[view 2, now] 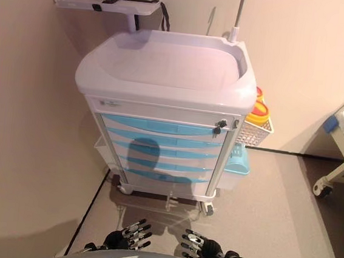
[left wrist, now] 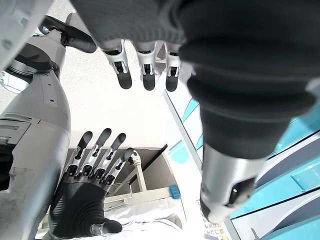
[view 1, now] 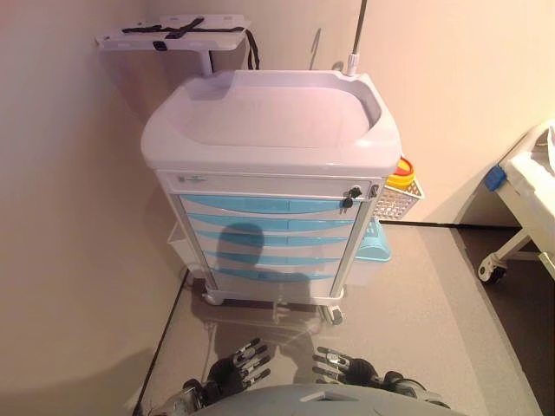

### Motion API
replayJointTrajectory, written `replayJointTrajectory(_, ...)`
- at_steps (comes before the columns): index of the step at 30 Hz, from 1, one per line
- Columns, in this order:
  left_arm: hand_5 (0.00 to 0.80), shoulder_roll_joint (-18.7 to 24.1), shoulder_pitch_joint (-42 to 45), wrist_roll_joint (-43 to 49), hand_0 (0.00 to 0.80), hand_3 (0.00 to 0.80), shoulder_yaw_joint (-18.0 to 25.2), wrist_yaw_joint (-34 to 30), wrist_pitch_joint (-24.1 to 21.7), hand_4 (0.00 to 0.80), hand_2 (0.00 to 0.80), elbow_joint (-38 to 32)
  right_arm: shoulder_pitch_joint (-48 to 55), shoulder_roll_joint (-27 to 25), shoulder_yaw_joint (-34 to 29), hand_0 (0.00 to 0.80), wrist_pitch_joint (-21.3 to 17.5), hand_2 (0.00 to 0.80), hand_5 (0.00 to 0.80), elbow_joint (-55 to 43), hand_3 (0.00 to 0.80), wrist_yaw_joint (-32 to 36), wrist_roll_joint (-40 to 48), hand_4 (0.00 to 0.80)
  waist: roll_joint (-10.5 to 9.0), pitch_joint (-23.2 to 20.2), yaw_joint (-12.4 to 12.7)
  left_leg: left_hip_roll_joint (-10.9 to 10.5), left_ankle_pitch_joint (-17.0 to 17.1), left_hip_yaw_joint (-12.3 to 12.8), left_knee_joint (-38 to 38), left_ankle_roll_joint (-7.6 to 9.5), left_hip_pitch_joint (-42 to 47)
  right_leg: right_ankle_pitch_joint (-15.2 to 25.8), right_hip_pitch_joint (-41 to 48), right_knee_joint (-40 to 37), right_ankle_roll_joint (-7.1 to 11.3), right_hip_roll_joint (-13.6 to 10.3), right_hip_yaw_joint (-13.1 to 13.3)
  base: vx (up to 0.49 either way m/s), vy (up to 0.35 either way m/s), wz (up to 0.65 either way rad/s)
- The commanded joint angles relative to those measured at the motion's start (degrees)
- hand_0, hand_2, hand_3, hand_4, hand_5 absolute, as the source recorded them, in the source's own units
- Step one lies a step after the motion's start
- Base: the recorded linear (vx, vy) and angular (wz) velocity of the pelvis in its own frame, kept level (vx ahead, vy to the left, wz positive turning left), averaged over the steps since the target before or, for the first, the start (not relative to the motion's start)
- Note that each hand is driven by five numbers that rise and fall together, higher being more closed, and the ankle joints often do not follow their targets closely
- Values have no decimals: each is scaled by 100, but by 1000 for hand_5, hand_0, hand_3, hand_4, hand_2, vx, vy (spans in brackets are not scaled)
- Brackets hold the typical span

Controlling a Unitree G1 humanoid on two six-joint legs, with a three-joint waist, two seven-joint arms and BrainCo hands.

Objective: Open the drawer and pick up the medicine

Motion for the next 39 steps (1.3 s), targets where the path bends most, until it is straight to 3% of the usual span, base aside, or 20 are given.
replayJointTrajectory(1, 0, -274, -382, 40, 0, 0, 104, -111, -24, 0, 0, 378, -160, 152, -12, 0, 31, 0, 0, 387, 0, 231, 106, 0, 6, 238, 44, -352, -11, -59, 35, 170, -305, -401, 434, 121, 192, 99, -227, 0, 0, 0)
replayJointTrajectory(11, 0, -293, -353, -284, 0, 0, 192, -138, -98, 0, 0, 337, -146, 158, -33, 0, -6, 0, 0, 372, 0, 245, 185, 0, -3, 257, 70, -363, -8, -89, 35, 183, -319, -402, 428, 131, 184, 98, -234, 1, 0, 0)
replayJointTrajectory(21, 0, -290, -340, -348, 0, 0, 250, 105, -757, 0, 0, 202, -142, 182, -38, 0, -23, 0, 0, 315, 0, 203, 276, 0, -21, 249, 119, -382, -5, -140, 35, 191, -318, -409, 445, 141, 181, 91, -249, 0, 0, 0)
replayJointTrajectory(26, 0, -304, -324, -437, 0, 0, 291, -208, -133, 0, 0, 218, -133, 179, -58, 0, -8, 0, 0, 315, 0, 206, 305, 0, -24, 259, 113, -382, -12, -134, 35, 190, -315, -411, 441, 146, 184, 83, -245, 0, 0, 0)
replayJointTrajectory(39, 0, -366, -273, -1017, 0, 0, 542, -441, 474, 0, 0, 404, -81, 180, -169, 0, -58, 0, 0, 367, 0, 274, 307, 0, -33, 330, 88, -363, -16, -106, 35, 195, -304, -409, 417, 202, 197, 55, -224, 9, 3, 0)
